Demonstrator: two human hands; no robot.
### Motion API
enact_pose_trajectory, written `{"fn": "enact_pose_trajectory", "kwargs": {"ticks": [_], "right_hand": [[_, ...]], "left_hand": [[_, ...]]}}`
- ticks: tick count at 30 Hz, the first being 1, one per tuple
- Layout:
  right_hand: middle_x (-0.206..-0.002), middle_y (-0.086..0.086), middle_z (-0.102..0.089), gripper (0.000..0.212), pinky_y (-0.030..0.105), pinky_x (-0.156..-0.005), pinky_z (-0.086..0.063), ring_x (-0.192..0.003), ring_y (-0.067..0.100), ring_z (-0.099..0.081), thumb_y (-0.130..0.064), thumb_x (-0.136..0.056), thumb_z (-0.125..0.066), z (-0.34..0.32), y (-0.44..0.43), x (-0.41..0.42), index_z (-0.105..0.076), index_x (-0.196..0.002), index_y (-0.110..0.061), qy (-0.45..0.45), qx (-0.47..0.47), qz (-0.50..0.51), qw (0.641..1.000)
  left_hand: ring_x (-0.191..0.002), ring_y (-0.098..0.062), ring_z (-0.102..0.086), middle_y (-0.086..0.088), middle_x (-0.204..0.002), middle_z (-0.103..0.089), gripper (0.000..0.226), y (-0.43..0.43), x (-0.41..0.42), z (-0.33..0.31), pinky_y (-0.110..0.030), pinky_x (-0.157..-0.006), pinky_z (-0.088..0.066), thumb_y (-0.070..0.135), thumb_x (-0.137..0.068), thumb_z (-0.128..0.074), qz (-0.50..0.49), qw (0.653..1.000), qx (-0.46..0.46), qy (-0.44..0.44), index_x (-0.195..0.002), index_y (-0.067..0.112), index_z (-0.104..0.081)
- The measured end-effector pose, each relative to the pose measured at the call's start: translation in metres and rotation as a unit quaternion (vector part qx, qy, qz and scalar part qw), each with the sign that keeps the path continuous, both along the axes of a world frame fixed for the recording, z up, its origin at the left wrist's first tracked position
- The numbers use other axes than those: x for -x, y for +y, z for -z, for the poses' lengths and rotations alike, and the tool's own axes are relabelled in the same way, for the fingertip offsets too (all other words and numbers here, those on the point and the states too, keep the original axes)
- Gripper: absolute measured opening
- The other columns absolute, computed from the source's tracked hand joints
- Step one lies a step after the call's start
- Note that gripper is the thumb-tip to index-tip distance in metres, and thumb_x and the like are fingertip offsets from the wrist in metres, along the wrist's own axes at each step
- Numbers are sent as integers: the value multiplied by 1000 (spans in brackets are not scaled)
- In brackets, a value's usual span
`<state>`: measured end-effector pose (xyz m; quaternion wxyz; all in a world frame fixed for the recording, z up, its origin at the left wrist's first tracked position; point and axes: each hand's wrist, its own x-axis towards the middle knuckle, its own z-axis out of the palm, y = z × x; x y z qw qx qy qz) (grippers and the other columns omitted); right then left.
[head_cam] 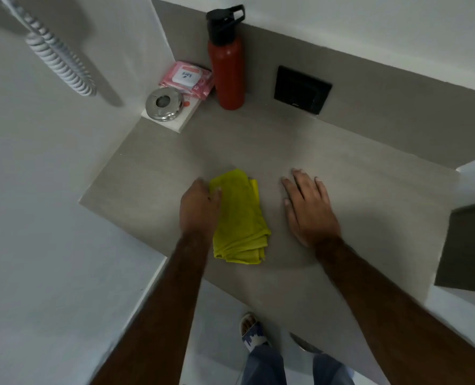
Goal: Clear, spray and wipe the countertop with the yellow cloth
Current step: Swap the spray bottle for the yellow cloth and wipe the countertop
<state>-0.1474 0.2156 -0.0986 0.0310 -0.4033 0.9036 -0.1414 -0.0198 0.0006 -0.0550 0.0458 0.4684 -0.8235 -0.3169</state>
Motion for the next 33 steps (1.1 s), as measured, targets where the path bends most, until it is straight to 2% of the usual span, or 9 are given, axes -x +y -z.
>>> {"fn": "enact_pose_trajectory", "kwargs": {"ticks": [5,9,13,16,19,22,25,30,33], "right_hand": [[-168,11,-30,61,38,-131,-8,-158,27,-25,-18,-103,-57,-26,9,13,-34,-159,-10,-197,63,21,978],[-160,12,-45,70,32,-124,-30,-148,25,-43,-33,-97,-70,-58,29,2,-41,-156,-8,-330,117,64,934],[-161,4,-45,102,37,-125,-33,-148,19,-43,-44,-76,-90,-69,77,-23,-36,-159,-17,-379,125,50,916],[-152,1,-57,104,49,-121,-40,-143,22,-52,-19,-64,-99,-74,115,-26,-44,-152,-19,-514,251,75,817],[-142,16,-66,75,57,-116,-45,-135,35,-60,7,-74,-87,-84,163,-16,-57,-143,-6,-605,291,104,734],[-131,15,-72,54,45,-112,-52,-126,30,-67,4,-80,-83,-93,229,-3,-68,-132,-3,-602,310,176,714],[-130,15,-72,45,26,-91,-60,-116,26,-71,5,-86,-76,-97,297,1,-69,-129,-5,-606,372,234,663],[-132,18,-71,48,40,-90,-62,-115,32,-73,-25,-90,-71,-83,403,-6,-66,-135,-7,-626,516,316,492],[-130,17,-73,49,46,-86,-63,-112,34,-74,-38,-88,-72,-73,452,-8,-69,-132,-15,-612,517,386,458]], "left_hand": [[-99,-34,-70,-13,-92,-71,47,11,17,-33,-35,-76,-51,42,-58,-76,-21,987,-152,-41,-91,9,-71],[-83,-27,-68,-14,-86,-72,53,32,14,-66,-49,-85,-57,29,-45,-74,47,980,-194,-6,-91,3,-74],[-76,-22,-59,-8,-78,-63,39,80,20,-119,-38,-72,-47,21,-46,-78,169,959,-227,3,-84,13,-68],[-73,-18,-58,-3,-74,-61,33,130,37,-151,-33,-68,-44,15,-52,-84,253,922,-292,41,-80,16,-65],[-76,-13,-67,1,-77,-68,34,182,65,-170,-24,-64,-55,2,-60,-87,316,876,-358,64,-84,18,-70],[-88,-16,-75,-3,-92,-79,38,238,100,-178,-25,-72,-60,-8,-69,-83,368,845,-384,58,-92,22,-78],[-88,-20,-76,-5,-91,-79,30,294,133,-170,-29,-73,-59,-4,-72,-83,381,835,-392,56,-92,18,-80],[-91,-21,-77,-9,-101,-80,28,396,183,-143,-26,-68,-61,30,-87,-77,379,795,-472,-19,-107,12,-77],[-77,-16,-74,-11,-88,-79,30,461,212,-115,-34,-66,-63,25,-94,-70,392,836,-382,-32,-113,3,-73]]}}
